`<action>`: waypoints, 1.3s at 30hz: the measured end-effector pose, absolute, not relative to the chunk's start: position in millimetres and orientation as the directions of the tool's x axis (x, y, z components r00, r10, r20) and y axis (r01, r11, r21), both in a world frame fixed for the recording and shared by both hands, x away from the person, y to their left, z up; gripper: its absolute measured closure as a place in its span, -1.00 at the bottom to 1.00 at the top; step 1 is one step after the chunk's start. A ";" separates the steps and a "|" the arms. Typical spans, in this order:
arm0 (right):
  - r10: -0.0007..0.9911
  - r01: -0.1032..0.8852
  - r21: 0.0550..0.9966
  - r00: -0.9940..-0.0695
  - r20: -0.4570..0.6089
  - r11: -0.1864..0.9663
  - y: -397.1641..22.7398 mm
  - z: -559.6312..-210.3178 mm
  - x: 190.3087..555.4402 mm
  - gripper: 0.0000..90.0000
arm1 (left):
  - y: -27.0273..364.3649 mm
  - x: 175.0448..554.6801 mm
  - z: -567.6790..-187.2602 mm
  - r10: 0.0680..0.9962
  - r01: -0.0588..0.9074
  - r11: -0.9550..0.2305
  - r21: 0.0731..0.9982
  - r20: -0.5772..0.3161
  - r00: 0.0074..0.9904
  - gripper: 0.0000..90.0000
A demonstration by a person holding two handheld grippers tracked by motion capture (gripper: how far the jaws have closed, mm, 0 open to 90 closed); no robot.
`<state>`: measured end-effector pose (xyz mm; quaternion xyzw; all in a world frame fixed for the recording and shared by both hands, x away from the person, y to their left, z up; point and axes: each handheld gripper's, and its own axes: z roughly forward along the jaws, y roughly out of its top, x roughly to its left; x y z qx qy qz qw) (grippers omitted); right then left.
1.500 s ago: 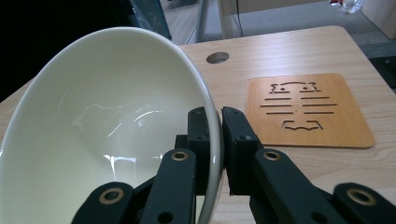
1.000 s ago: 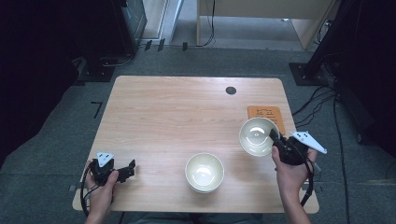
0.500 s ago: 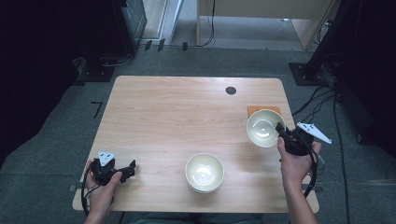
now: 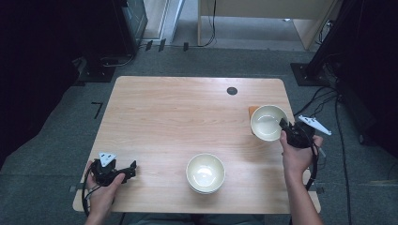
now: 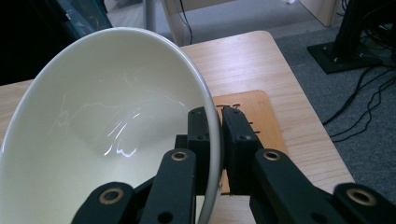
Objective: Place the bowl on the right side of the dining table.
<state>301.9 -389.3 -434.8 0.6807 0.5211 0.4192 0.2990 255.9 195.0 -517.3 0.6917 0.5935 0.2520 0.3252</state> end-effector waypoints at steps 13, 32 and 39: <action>0.951 0.477 0.822 0.159 0.266 -0.310 -398.4 -443.1 325.3 0.85 | 194.7 255.6 -517.3 0.985 0.653 -0.085 0.752 -0.037 0.170 -1.00; 0.917 0.534 0.746 0.259 0.303 -0.397 -409.8 -456.9 365.3 0.85 | 195.4 255.6 -517.3 0.984 0.653 -0.081 0.753 -0.043 0.171 -1.00; 0.895 0.554 0.703 0.300 0.331 -0.446 -416.7 -466.1 375.2 0.85 | 195.4 255.6 -517.3 0.984 0.653 -0.080 0.753 -0.044 0.171 -1.00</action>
